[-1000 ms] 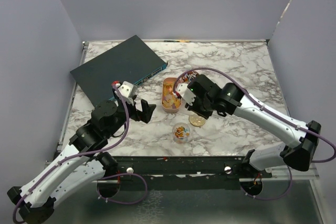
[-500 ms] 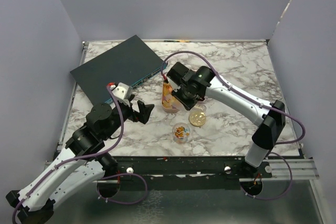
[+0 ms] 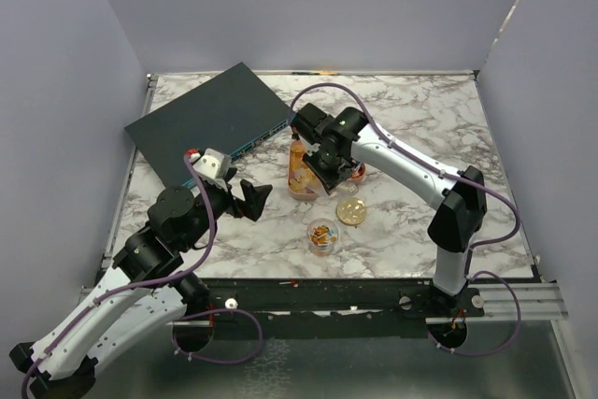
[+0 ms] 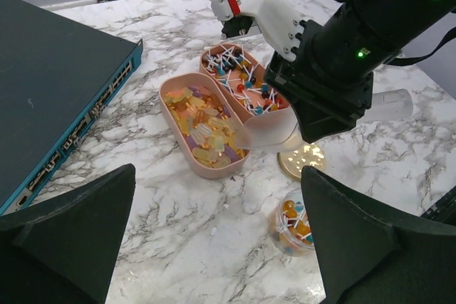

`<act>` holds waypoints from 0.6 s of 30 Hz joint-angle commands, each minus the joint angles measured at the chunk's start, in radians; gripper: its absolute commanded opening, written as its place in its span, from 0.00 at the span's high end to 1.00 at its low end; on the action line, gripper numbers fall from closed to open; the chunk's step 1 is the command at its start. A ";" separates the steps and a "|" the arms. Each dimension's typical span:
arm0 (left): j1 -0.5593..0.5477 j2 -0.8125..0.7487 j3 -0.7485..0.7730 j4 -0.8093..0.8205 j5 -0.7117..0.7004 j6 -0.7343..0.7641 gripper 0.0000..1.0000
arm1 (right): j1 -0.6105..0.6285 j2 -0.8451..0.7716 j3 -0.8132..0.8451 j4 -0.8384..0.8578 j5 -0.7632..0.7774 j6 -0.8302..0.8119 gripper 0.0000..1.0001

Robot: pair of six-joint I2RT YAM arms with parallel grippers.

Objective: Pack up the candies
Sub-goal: Scoop the fake candies from the storage box.

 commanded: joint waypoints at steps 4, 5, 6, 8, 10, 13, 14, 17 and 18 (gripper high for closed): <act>0.002 -0.015 -0.013 -0.002 -0.017 -0.002 0.01 | -0.024 0.064 0.051 -0.024 -0.067 0.051 0.99; 0.002 -0.018 -0.013 -0.003 -0.019 -0.003 0.01 | -0.026 0.071 0.054 -0.022 -0.073 0.051 0.99; 0.002 -0.020 -0.013 -0.002 -0.019 -0.003 0.01 | -0.028 0.078 0.057 -0.022 -0.078 0.051 0.99; 0.002 -0.023 -0.014 -0.001 -0.020 -0.003 0.01 | -0.031 0.095 0.065 -0.022 -0.085 0.051 0.99; 0.003 -0.025 -0.014 -0.002 -0.021 -0.003 0.01 | -0.035 0.114 0.071 -0.020 -0.093 0.051 1.00; 0.002 -0.026 -0.014 -0.002 -0.021 -0.004 0.01 | -0.041 0.136 0.076 -0.008 -0.106 0.051 0.99; 0.002 -0.028 -0.015 -0.002 -0.020 -0.005 0.01 | -0.043 0.145 0.079 -0.006 -0.108 0.050 1.00; 0.002 -0.028 -0.015 -0.002 -0.021 -0.005 0.01 | -0.050 0.172 0.092 -0.002 -0.110 0.050 1.00; 0.002 -0.029 -0.015 -0.002 -0.022 -0.005 0.01 | -0.055 0.180 0.094 0.005 -0.110 0.050 0.99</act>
